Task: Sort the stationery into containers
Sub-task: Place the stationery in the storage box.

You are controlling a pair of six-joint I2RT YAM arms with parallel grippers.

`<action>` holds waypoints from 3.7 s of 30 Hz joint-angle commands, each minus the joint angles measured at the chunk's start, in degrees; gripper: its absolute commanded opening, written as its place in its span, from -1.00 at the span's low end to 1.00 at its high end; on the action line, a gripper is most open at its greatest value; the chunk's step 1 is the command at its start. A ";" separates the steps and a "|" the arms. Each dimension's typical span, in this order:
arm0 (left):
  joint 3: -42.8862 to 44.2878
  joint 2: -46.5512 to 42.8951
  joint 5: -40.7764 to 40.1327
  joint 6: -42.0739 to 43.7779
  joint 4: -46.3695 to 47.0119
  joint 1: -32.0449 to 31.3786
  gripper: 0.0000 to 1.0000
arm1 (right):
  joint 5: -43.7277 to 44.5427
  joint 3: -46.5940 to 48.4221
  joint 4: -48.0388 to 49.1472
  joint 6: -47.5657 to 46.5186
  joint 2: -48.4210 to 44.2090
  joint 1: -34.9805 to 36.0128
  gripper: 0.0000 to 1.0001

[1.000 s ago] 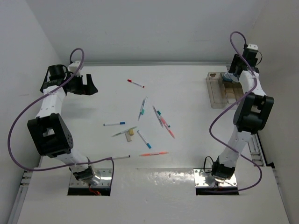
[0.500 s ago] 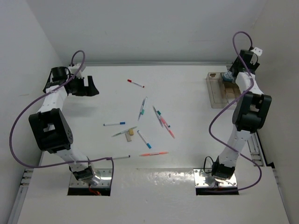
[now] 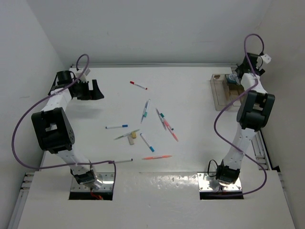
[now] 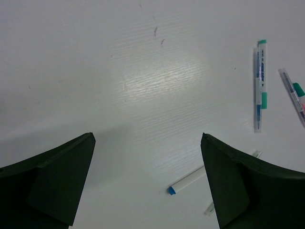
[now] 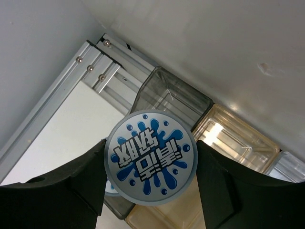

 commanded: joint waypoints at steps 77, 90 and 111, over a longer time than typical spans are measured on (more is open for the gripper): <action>0.80 6.18 0.40 -0.13 1.50 -1.48 1.00 | 2.41 5.00 16.26 -12.90 9.62 -0.63 0.15; 1.23 6.44 0.31 -0.13 1.59 -1.48 1.00 | -2.86 7.28 11.25 -10.44 9.09 -1.25 -0.72; 2.55 8.73 1.54 0.13 1.42 -1.40 1.00 | -0.92 9.13 2.64 -13.61 8.65 -3.88 -0.99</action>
